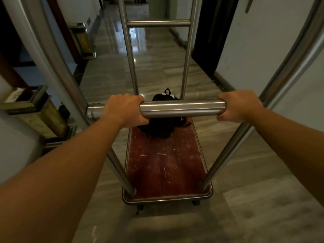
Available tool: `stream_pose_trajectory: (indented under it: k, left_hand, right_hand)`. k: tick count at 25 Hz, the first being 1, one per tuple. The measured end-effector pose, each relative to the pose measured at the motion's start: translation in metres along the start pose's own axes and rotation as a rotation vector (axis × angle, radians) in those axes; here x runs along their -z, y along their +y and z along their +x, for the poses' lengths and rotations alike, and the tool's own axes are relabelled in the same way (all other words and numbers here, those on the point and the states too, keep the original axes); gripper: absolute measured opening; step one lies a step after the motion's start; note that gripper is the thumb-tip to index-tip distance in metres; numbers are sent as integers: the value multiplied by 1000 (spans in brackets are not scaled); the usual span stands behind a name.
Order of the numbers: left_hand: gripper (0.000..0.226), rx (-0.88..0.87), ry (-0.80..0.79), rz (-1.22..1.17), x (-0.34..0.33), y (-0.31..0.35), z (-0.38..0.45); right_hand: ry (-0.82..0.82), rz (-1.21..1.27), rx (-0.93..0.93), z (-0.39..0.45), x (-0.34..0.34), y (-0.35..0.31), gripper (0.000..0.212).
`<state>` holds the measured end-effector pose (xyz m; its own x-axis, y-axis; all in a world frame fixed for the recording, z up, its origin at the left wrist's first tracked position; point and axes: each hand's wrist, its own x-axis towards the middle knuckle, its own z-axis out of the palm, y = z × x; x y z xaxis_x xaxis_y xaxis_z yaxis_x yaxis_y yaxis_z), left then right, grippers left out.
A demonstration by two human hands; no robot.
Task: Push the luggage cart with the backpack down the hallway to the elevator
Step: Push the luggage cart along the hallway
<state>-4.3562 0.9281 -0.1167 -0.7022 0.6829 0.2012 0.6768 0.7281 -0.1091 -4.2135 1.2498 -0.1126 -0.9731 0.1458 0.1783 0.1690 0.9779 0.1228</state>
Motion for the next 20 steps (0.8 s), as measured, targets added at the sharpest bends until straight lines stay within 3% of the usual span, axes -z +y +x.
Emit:
stream_pose_trajectory:
  k: [11,20]
  left_hand:
    - [47,56,-12,-14,-55,-72,223]
    - [49,104,-25,-9,-102,-121,415]
  right_hand:
    - [101,-23,102,236,-56,73,42]
    - [82,46,91,431,-100,138,33]
